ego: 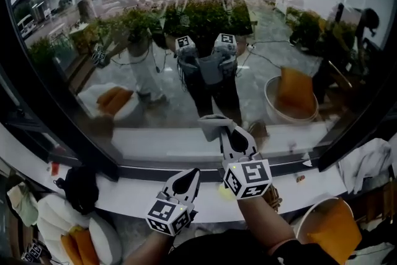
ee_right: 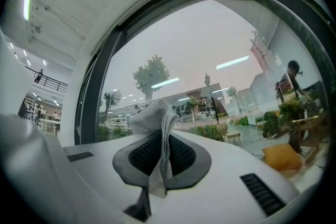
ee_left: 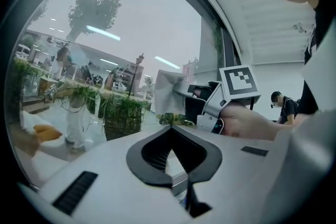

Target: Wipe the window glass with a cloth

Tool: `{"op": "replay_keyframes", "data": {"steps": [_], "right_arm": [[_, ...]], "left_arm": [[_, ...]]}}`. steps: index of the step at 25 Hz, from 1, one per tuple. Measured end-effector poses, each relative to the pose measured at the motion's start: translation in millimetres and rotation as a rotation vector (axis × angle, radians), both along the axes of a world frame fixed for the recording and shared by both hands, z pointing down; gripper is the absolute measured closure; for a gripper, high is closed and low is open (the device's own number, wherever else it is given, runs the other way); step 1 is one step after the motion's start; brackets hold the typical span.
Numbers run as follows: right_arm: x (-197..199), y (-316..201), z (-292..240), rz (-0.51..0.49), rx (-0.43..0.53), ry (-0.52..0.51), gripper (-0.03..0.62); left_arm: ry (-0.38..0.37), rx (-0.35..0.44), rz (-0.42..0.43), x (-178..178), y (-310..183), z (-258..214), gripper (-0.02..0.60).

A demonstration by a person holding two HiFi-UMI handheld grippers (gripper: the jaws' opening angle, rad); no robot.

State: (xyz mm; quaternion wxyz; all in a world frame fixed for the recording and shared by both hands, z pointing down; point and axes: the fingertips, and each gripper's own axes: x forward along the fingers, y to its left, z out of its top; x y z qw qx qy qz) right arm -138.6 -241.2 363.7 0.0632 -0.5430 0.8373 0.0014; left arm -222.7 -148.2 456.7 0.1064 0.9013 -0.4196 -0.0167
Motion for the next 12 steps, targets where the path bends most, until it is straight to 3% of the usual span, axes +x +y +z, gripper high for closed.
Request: {"op": "replay_keyframes", "data": {"steps": [6, 12], "right_arm": [[21, 12, 2, 0.033, -0.003, 0.025, 0.557], [20, 12, -4, 0.042, 0.004, 0.031, 0.559]], "left_arm": [[0.009, 0.000, 0.064, 29, 3, -1, 0.574], [0.004, 0.005, 0.091, 36, 3, -9, 0.574]]}}
